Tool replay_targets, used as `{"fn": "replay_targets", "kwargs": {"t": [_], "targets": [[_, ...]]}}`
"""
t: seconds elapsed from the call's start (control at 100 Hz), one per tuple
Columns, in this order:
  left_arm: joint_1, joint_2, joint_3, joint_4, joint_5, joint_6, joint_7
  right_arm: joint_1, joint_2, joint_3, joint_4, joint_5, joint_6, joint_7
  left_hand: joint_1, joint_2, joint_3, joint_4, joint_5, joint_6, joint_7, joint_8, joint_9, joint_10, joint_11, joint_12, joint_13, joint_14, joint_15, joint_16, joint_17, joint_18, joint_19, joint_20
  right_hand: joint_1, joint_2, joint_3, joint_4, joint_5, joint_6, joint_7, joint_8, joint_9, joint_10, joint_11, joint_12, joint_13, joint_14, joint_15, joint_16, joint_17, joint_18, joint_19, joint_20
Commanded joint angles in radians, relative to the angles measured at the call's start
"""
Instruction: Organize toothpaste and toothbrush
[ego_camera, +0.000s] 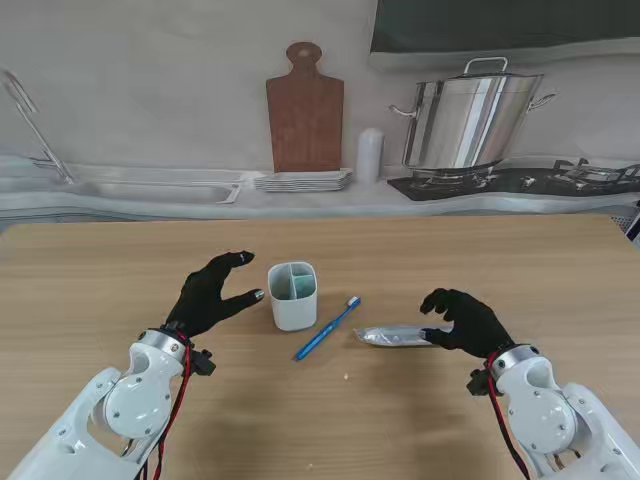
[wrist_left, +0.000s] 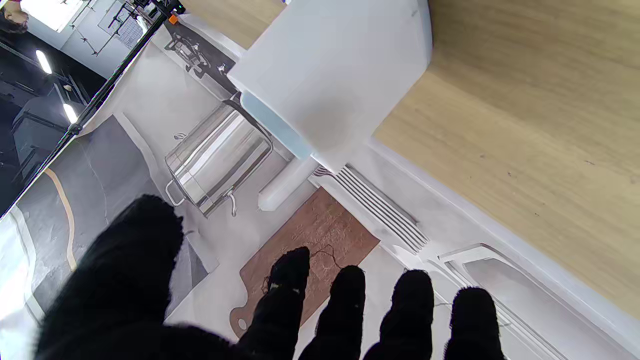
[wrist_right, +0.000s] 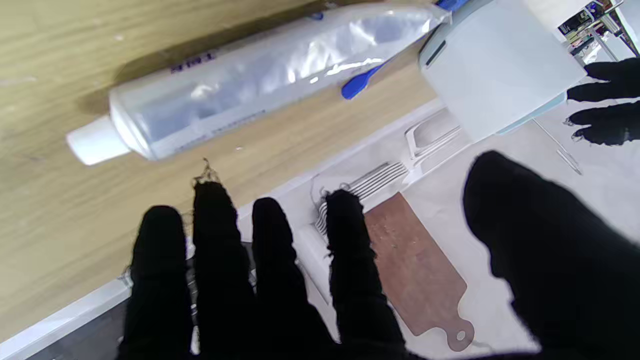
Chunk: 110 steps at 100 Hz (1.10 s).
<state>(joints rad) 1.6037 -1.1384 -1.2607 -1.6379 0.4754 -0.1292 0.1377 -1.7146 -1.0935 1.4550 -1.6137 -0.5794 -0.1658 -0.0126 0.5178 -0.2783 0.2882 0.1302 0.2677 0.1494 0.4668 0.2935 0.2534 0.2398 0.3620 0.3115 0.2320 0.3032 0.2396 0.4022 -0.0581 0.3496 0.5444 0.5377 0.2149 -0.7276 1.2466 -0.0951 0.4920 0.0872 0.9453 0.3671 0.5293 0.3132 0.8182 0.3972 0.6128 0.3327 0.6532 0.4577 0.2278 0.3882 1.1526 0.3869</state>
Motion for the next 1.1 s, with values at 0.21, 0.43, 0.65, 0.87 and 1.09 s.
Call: {"fn": "replay_targets", "kwargs": {"t": [0.21, 0.43, 0.65, 0.87, 1.09], "targets": [[0.023, -0.002, -0.023, -0.001, -0.004, -0.002, -0.016, 0.010, -0.006, -0.008, 0.009, -0.009, 0.006, 0.015, 0.014, 0.019, 0.015, 0.007, 0.010, -0.025, 0.004, 0.010, 0.030, -0.018, 0.019, -0.001, 0.029, 0.012, -0.015, 0.030, 0.000, 0.015, 0.003, 0.015, -0.039, -0.014, 0.017, -0.012, -0.025, -0.013, 0.009, 0.005, -0.016, -0.010, 0.014, 0.006, -0.015, -0.017, 0.003, -0.011, -0.010, -0.008, 0.009, -0.007], [0.029, 0.000, -0.031, -0.022, -0.008, -0.014, -0.027, -0.036, 0.008, 0.050, -0.044, -0.097, -0.054, 0.038, 0.013, 0.020, 0.018, 0.005, 0.013, -0.025, 0.003, 0.010, 0.037, -0.019, 0.019, 0.000, 0.044, 0.015, -0.014, 0.036, 0.007, 0.022, 0.006, 0.023, -0.045, -0.033, 0.021, -0.016, -0.058, -0.021, 0.016, 0.009, -0.035, -0.030, 0.022, 0.010, -0.026, -0.040, 0.001, -0.013, -0.014, -0.031, 0.006, -0.008], [0.022, -0.002, -0.018, -0.005, -0.016, -0.038, -0.018, -0.040, 0.022, 0.062, -0.029, -0.215, -0.095, 0.034, 0.013, 0.021, 0.023, 0.004, 0.013, -0.027, 0.006, 0.011, 0.040, -0.021, 0.022, 0.003, 0.062, 0.016, -0.005, 0.047, 0.016, 0.023, 0.020, 0.033, -0.040, -0.082, 0.044, -0.028, -0.157, 0.000, 0.024, 0.013, -0.104, -0.039, 0.035, 0.016, -0.069, -0.060, -0.009, -0.022, -0.039, -0.058, -0.004, -0.012], [0.040, 0.000, -0.023, -0.015, -0.006, -0.035, -0.020, 0.000, 0.042, 0.042, 0.013, -0.358, -0.136, 0.040, 0.014, 0.021, 0.027, 0.003, 0.016, -0.030, 0.006, 0.012, 0.042, -0.021, 0.021, 0.004, 0.075, 0.017, 0.001, 0.055, 0.019, 0.031, 0.035, 0.039, -0.055, -0.102, 0.052, -0.034, -0.292, 0.013, 0.052, 0.008, -0.241, -0.050, 0.067, 0.020, -0.171, -0.080, -0.012, -0.038, -0.086, -0.082, -0.015, -0.018], [0.051, 0.004, -0.035, -0.025, 0.013, -0.029, -0.027, 0.058, 0.056, -0.018, 0.069, -0.453, -0.097, 0.035, 0.015, 0.022, 0.029, 0.001, 0.016, -0.030, 0.007, 0.012, 0.040, -0.022, 0.022, 0.005, 0.073, 0.020, 0.001, 0.061, 0.016, 0.033, 0.043, 0.040, -0.061, -0.106, 0.049, -0.031, -0.350, 0.026, 0.062, -0.003, -0.311, -0.043, 0.092, 0.019, -0.227, -0.087, 0.003, -0.043, -0.114, -0.104, -0.011, -0.017]]}}
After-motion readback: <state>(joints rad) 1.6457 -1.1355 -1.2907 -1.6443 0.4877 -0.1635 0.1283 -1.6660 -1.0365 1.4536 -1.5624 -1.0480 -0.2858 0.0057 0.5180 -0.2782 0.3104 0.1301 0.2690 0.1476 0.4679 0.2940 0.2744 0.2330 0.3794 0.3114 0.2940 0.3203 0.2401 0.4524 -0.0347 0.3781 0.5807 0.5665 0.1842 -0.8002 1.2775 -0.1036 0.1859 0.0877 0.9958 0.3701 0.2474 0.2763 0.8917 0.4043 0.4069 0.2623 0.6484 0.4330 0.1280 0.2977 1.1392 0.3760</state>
